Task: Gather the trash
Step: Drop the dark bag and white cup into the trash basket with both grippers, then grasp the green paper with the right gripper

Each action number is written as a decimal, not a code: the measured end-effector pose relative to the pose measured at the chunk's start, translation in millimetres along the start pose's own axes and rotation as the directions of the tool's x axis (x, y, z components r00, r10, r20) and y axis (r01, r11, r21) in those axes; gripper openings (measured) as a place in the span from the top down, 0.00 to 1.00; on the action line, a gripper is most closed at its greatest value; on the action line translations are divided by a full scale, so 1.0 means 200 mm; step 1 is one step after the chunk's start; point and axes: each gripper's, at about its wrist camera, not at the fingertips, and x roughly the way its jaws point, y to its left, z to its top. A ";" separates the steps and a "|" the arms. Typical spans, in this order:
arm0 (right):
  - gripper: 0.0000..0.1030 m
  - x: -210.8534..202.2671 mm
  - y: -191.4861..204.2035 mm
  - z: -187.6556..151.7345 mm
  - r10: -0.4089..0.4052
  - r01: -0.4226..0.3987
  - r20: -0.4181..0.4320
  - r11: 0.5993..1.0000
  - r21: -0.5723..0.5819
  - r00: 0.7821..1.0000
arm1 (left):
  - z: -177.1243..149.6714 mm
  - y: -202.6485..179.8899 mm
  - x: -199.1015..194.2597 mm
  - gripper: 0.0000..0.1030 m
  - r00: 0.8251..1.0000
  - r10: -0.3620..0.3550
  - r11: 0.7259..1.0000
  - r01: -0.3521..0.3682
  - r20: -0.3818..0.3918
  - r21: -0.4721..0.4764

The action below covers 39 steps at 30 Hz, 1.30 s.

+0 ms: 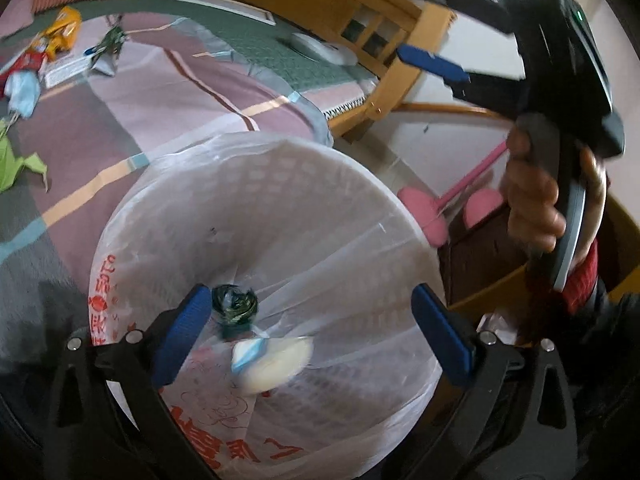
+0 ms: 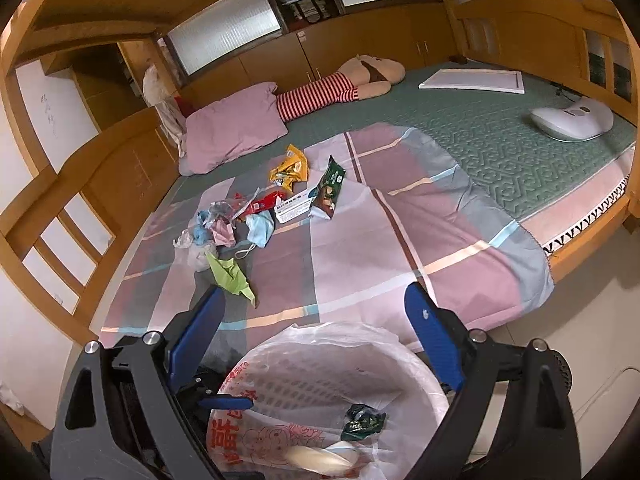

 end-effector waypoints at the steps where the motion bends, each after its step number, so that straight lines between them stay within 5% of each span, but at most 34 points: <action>1: 0.13 0.00 0.00 0.00 0.002 -0.002 -0.002 1.000 0.002 1.000 | 0.00 0.01 -0.01 0.04 1.000 0.007 1.000 -0.007 0.005 -0.013; 5: 0.13 0.01 0.01 -0.01 0.000 0.000 -0.003 1.000 0.005 1.000 | 0.00 0.03 -0.08 0.04 0.992 0.083 0.996 -0.079 0.095 -0.047; 8: 0.13 0.02 0.02 -0.01 -0.024 0.024 0.007 1.000 -0.012 1.000 | 0.01 0.10 -0.23 0.04 0.958 0.155 0.983 -0.125 0.242 -0.137; 10: 0.13 0.02 0.03 -0.01 -0.047 0.048 0.014 0.998 -0.030 0.999 | 0.04 0.15 -0.36 0.04 0.889 0.298 0.947 -0.229 0.346 -0.226; 12: 0.08 0.03 0.05 -0.02 -0.075 0.076 0.030 0.996 -0.051 0.997 | 0.08 0.20 -0.47 0.04 0.787 0.479 0.874 -0.387 0.389 -0.294; 13: 0.08 0.03 0.07 -0.01 -0.099 0.102 0.047 0.992 -0.069 0.994 | 0.10 0.23 -0.53 0.04 0.715 0.578 0.814 -0.472 0.392 -0.340; 15: 0.08 0.02 0.12 -0.01 -0.160 0.169 0.090 0.980 -0.108 0.983 | 0.13 0.31 -0.64 0.04 0.605 0.699 0.713 -0.553 0.381 -0.431; 18: 0.03 0.04 0.22 -0.01 -0.275 0.302 0.166 0.940 -0.161 0.947 | 0.17 0.43 -0.75 0.04 0.504 0.783 0.621 -0.587 0.366 -0.520; 21: 0.03 0.07 0.27 -0.02 -0.280 0.314 0.233 0.941 -0.123 0.931 | 0.17 0.56 -0.81 0.04 0.440 0.840 0.535 -0.573 0.317 -0.621; 24: 0.03 0.16 0.28 0.00 -0.252 0.271 0.201 0.960 -0.071 0.947 | 0.16 0.63 -0.82 0.04 0.427 0.871 0.465 -0.562 0.241 -0.684; 26: 0.03 0.28 0.29 0.02 -0.224 0.229 0.109 0.973 -0.038 0.969 | 0.18 0.60 -0.80 0.04 0.413 0.875 0.470 -0.594 0.254 -0.653; 29: 0.03 0.42 0.32 0.01 -0.170 0.170 -0.018 0.985 -0.015 0.985 | 0.17 0.63 -0.78 0.03 0.490 0.832 0.533 -0.569 0.262 -0.627; 31: 0.03 0.51 0.35 -0.01 -0.142 0.141 -0.094 0.990 -0.010 0.985 | 0.17 0.70 -0.78 0.03 0.542 0.811 0.536 -0.536 0.222 -0.652; 39: 0.03 0.56 0.45 -0.10 -0.179 0.168 -0.163 0.983 -0.079 0.970 | 0.14 0.67 -0.78 0.03 0.542 0.802 0.553 -0.516 0.251 -0.654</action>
